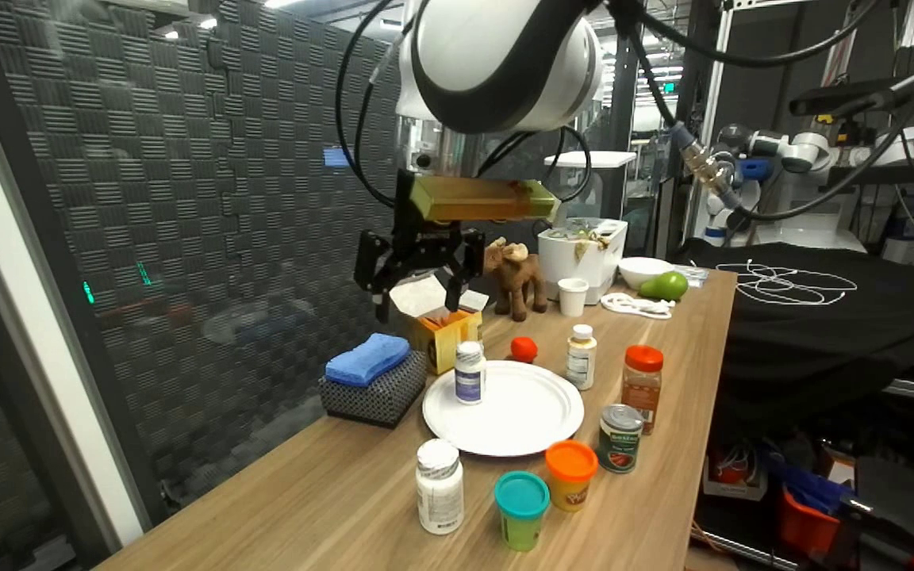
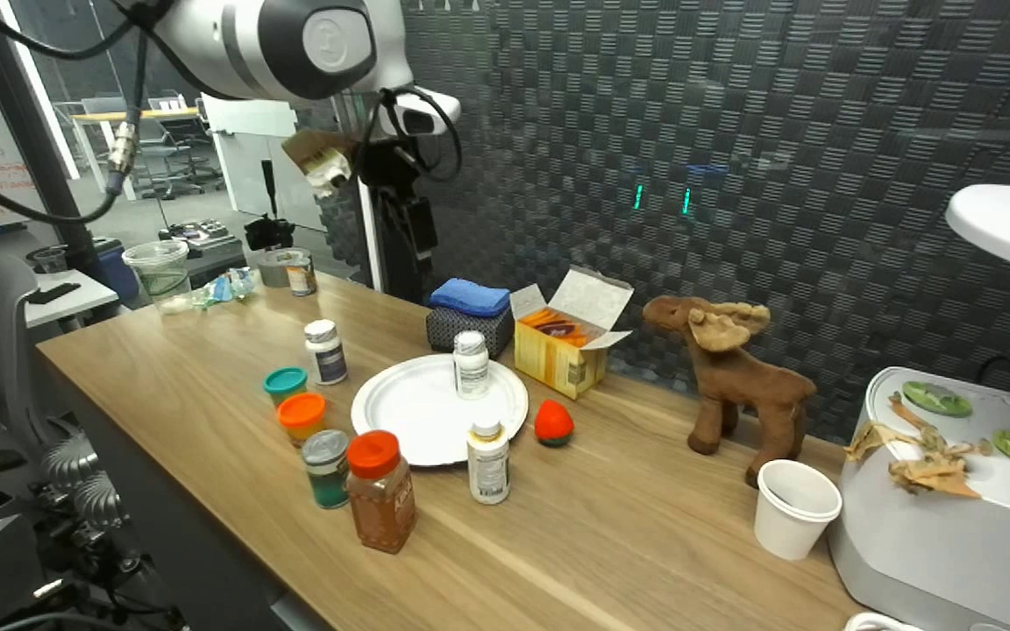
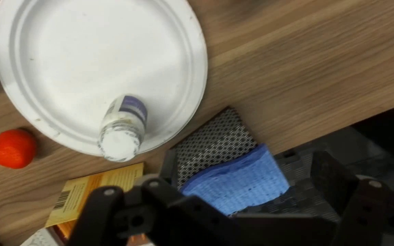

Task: Put the bottles and orange plushie that are around the white plate on the white plate

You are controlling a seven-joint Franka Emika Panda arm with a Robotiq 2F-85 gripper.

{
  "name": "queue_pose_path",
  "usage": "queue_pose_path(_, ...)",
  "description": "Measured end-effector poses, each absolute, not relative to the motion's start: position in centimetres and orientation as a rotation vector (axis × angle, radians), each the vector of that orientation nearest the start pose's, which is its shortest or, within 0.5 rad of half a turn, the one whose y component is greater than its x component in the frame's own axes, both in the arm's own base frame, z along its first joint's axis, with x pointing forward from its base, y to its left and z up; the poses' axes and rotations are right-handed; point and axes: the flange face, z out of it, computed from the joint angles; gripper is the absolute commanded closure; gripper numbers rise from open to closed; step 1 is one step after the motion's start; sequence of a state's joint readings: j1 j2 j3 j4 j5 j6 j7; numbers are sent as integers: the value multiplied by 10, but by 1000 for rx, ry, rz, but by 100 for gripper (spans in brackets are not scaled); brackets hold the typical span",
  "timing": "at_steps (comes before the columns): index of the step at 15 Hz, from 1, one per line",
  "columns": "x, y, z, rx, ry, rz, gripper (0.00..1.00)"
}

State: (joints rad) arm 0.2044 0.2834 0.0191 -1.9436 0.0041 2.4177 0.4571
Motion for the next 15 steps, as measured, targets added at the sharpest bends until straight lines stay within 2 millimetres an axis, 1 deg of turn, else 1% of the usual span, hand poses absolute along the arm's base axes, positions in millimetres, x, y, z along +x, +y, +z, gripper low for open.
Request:
queue_pose_path(2,593,167,358,-3044,301,-222,0)
queue_pose_path(3,583,177,354,-3052,274,-187,0)
queue_pose_path(5,566,191,340,-3069,234,-112,0)
queue_pose_path(8,543,201,314,-3092,197,0,0)
queue_pose_path(10,531,206,300,-3104,174,51,0)
queue_pose_path(12,523,210,290,-3112,147,84,0)
queue_pose_path(15,518,217,281,-3116,88,104,0)
